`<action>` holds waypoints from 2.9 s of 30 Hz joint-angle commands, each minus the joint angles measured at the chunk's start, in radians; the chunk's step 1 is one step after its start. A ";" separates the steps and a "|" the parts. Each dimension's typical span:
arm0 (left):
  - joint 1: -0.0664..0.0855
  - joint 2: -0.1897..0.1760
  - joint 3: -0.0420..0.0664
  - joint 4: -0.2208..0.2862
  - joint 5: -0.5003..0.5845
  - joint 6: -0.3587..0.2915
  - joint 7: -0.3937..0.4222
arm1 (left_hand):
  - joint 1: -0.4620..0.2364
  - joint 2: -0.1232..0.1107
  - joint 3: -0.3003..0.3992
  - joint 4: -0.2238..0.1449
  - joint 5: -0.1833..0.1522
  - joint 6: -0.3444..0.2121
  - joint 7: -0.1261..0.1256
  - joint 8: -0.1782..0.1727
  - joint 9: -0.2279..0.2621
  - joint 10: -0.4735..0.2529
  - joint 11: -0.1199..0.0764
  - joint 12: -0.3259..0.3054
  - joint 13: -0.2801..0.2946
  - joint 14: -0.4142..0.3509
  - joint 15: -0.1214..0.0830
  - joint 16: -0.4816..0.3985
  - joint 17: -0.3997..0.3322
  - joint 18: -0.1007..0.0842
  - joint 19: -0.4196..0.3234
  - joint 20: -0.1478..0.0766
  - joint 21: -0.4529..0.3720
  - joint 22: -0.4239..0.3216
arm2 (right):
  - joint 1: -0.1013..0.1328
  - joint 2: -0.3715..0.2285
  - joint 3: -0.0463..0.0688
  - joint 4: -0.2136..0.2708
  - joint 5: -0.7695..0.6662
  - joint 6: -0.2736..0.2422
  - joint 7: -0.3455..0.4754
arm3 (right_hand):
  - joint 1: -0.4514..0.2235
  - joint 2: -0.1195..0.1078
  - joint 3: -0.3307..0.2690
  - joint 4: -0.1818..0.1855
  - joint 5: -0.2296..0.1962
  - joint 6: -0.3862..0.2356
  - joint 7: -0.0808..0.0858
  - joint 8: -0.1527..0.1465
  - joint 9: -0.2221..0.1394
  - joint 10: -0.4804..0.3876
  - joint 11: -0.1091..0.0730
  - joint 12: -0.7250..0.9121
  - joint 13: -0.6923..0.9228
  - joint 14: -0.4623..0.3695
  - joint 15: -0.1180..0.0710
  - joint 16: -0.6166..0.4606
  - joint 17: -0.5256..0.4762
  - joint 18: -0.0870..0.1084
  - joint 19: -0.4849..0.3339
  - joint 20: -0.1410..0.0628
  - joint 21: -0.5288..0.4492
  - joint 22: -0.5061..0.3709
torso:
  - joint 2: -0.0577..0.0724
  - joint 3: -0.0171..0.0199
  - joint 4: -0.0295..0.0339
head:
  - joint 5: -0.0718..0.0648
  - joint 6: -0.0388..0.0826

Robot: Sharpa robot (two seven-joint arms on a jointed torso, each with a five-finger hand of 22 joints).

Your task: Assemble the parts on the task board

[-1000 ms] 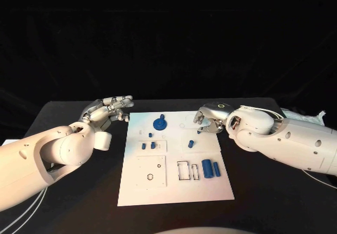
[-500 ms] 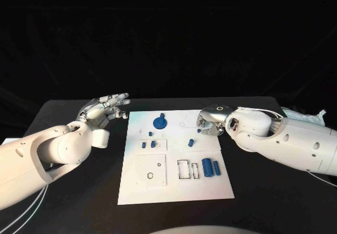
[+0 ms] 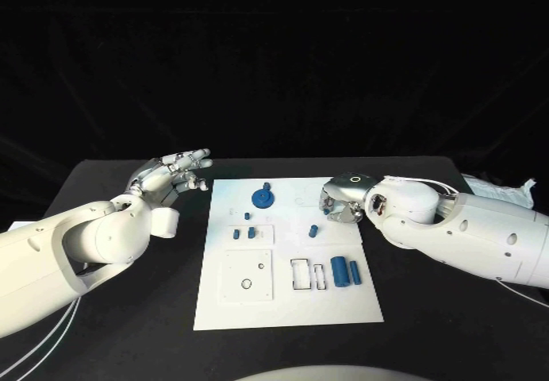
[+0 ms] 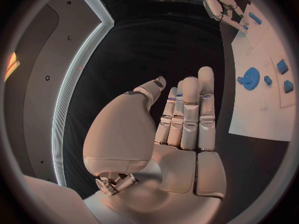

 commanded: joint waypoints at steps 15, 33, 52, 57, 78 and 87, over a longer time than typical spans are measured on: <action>0.000 0.000 0.000 0.002 0.000 0.007 -0.005 | 0.006 0.011 -0.013 -0.002 -0.002 -0.010 0.003 0.004 -0.001 -0.013 0.000 0.009 0.002 -0.008 -0.001 -0.002 -0.004 0.020 0.009 0.003 -0.011 -0.005 | -0.003 0.016 -0.001 -0.018 -0.003 0.062 0.007 | 0.024 0.057 0.091 -0.033 -0.024 0.053 -0.008 0.011 0.010 0.053 -0.009 -0.009 -0.030 0.033 -0.013 -0.002 -0.001 0.014 0.007 -0.006 -0.002 0.004 | 0.001 0.0005 -0.0017 | -0.001 -0.010; 0.000 -0.001 0.000 0.003 -0.010 0.006 -0.013 | 0.018 0.014 -0.020 -0.007 -0.001 -0.016 0.005 0.003 -0.002 -0.021 0.002 0.014 0.002 -0.010 0.000 -0.001 -0.008 0.020 0.012 0.003 -0.017 -0.010 | -0.004 0.018 -0.001 -0.013 0.049 -0.030 -0.011 | -0.003 0.064 0.138 -0.059 -0.026 0.067 -0.008 0.007 0.014 0.079 -0.010 -0.021 -0.048 0.036 -0.013 0.007 0.007 0.010 0.015 -0.008 0.008 0.020 | -0.002 -0.0001 -0.0023 | -0.007 -0.015; 0.000 0.000 0.000 0.000 -0.012 0.008 -0.018 | 0.023 0.015 -0.024 -0.009 -0.001 -0.019 0.006 0.002 -0.002 -0.026 0.003 0.017 0.002 -0.011 0.001 -0.001 -0.010 0.019 0.014 0.003 -0.020 -0.012 | 0.005 -0.035 0.020 0.086 0.183 -0.115 -0.026 | -0.029 0.053 0.137 -0.059 -0.026 0.068 -0.002 0.005 0.015 0.079 -0.004 -0.022 -0.053 0.036 -0.010 0.007 0.004 0.009 0.019 -0.005 0.014 0.028 | -0.002 0.0007 -0.0019 | -0.002 -0.016; 0.000 0.003 0.000 -0.002 -0.012 0.011 -0.017 | 0.023 0.015 -0.024 -0.009 -0.001 -0.019 0.006 0.002 -0.002 -0.026 0.003 0.017 0.002 -0.011 0.001 -0.001 -0.010 0.019 0.014 0.003 -0.020 -0.012 | 0.002 -0.024 0.022 0.146 0.200 -0.126 -0.014 | -0.028 0.053 0.138 -0.062 -0.026 0.068 0.000 0.004 0.015 0.079 -0.003 -0.022 -0.054 0.036 -0.010 0.007 0.004 0.009 0.019 -0.005 0.014 0.028 | -0.002 0.0006 0.0007 | 0.010 -0.016; -0.001 0.021 -0.001 -0.010 -0.011 0.020 -0.017 | 0.022 0.014 -0.028 -0.009 -0.002 -0.021 0.007 0.002 -0.002 -0.028 0.004 0.019 0.003 -0.012 0.002 -0.001 -0.011 0.019 0.014 0.004 -0.022 -0.013 | -0.104 0.140 0.009 0.192 0.128 -0.098 0.030 | -0.028 0.053 0.142 -0.068 -0.024 0.066 0.005 0.002 0.015 0.077 0.000 -0.023 -0.056 0.035 -0.008 0.006 0.001 0.010 0.018 -0.004 0.012 0.023 | -0.001 -0.0026 0.0011 | 0.070 -0.035; -0.002 0.023 -0.001 -0.014 -0.011 0.023 -0.018 | 0.022 0.014 -0.028 -0.009 -0.002 -0.021 0.007 0.002 -0.002 -0.028 0.004 0.019 0.003 -0.012 0.002 -0.001 -0.011 0.019 0.014 0.004 -0.022 -0.013 | -0.124 0.166 0.002 0.167 0.108 -0.069 0.028 | -0.029 0.054 0.143 -0.069 -0.024 0.065 0.006 0.002 0.015 0.076 0.001 -0.023 -0.056 0.035 -0.008 0.005 -0.001 0.010 0.017 -0.004 0.012 0.023 | -0.002 -0.0011 -0.0002 | 0.082 -0.043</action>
